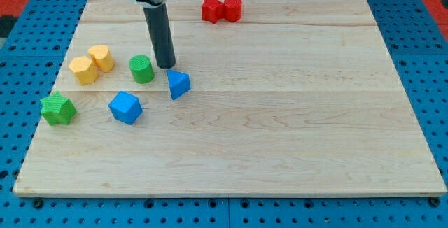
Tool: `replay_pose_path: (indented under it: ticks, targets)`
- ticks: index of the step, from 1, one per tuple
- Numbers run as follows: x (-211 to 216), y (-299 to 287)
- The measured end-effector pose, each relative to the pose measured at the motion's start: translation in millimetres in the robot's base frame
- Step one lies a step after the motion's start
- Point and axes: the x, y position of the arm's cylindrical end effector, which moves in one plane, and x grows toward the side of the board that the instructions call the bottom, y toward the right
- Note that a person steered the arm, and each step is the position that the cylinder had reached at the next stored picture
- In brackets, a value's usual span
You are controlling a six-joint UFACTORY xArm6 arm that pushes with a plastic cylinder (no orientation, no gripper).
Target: Move the green circle to the bottom right of the hexagon
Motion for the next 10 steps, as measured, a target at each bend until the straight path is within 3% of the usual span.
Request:
replay_pose_path:
  ticks: [2,10]
  targets:
    - [33,-79]
    - [49,-78]
